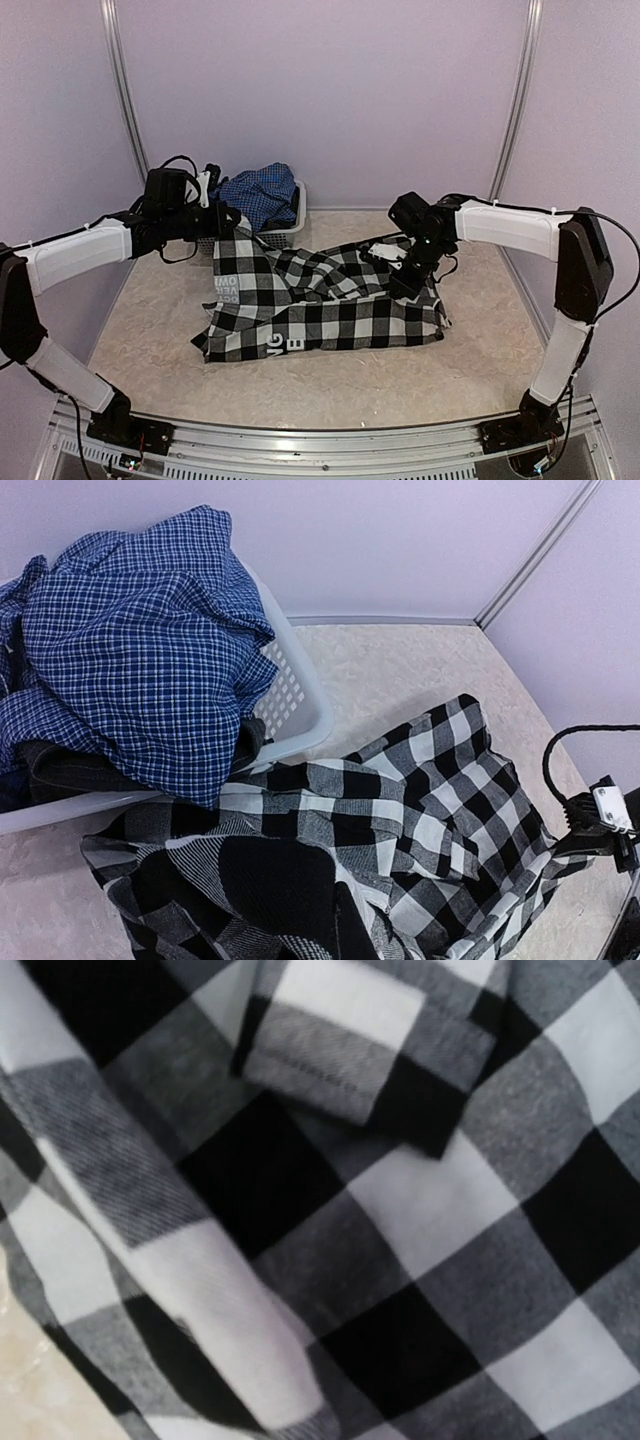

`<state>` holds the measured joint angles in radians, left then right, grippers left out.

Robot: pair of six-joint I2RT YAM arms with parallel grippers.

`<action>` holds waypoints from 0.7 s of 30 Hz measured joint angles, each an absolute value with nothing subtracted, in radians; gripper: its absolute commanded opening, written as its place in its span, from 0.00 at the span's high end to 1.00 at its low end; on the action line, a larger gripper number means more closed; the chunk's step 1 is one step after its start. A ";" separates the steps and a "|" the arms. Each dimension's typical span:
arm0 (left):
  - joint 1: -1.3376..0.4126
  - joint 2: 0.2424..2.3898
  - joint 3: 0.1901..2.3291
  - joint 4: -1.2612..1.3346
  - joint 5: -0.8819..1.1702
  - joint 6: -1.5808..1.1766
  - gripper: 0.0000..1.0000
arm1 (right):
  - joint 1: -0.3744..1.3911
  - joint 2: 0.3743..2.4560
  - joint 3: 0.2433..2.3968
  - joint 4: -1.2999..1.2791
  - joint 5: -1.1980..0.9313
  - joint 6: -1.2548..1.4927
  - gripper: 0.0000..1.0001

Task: Fold and stack the long sleeve shirts
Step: Fold the flattened shirt at the center of the board.

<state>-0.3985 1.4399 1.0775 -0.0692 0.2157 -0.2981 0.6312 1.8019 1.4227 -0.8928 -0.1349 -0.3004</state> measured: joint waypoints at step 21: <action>-0.391 1.662 1.119 0.002 0.209 -0.298 0.99 | 0.550 1.939 1.496 -0.896 -0.107 -0.324 0.46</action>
